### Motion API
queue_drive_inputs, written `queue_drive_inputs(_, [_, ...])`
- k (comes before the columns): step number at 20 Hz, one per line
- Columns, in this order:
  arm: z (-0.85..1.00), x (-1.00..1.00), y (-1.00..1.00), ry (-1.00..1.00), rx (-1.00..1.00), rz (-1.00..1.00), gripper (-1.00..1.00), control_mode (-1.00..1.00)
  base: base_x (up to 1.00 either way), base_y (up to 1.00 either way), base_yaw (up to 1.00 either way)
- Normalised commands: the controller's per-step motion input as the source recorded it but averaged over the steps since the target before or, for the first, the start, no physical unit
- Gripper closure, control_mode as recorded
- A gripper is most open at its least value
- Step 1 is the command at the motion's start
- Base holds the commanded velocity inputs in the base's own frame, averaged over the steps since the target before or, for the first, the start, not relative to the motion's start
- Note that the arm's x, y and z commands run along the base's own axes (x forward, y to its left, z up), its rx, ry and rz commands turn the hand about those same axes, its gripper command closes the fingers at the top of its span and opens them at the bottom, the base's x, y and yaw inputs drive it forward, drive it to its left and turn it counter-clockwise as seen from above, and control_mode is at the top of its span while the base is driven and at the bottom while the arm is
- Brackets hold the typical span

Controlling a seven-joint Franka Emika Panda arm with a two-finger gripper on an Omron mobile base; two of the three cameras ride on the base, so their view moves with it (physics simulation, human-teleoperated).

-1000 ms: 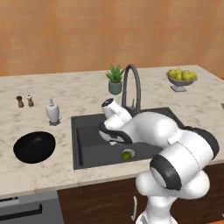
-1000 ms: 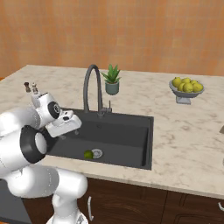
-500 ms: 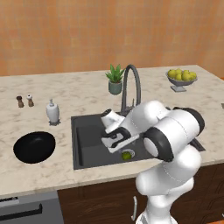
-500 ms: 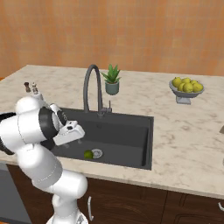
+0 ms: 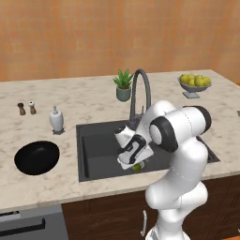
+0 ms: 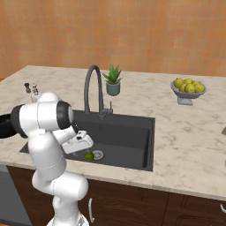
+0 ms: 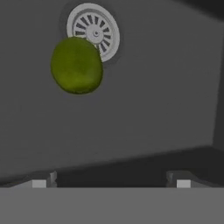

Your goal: Pick the lime from the sink and place it in the bowl. Then pick the bowl and place it in the microwave. Then close the microwave door and press the start button.

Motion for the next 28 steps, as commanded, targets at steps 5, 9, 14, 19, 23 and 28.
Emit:
queue_drive_inputs(5, [-0.42, 0.34, -0.06, 0.0, 0.0, 0.0, -1.0, -1.0, 0.0, 0.0, 0.0])
queue_drive_inputs(9, [-0.39, 0.43, 0.0, 0.0, -0.01, 0.0, -1.0, -1.0, 0.0, 0.0, 0.0])
queue_drive_inputs(14, [-0.39, 0.34, 0.0, 0.0, 0.0, 0.0, -1.0, -1.0, 0.0, 0.0, 0.0])
queue_drive_inputs(19, [-0.32, 0.38, 0.0, 0.0, 0.0, 0.0, -1.0, -1.0, 0.0, 0.0, 0.0])
queue_drive_inputs(23, [-0.29, 0.42, 0.0, 0.0, 0.0, 0.0, -1.0, -1.0, 0.0, 0.0, 0.0])
queue_drive_inputs(28, [-0.27, 0.04, -0.04, 0.0, 0.0, 0.0, 1.0, -1.0, 0.0, 0.0, 0.0])
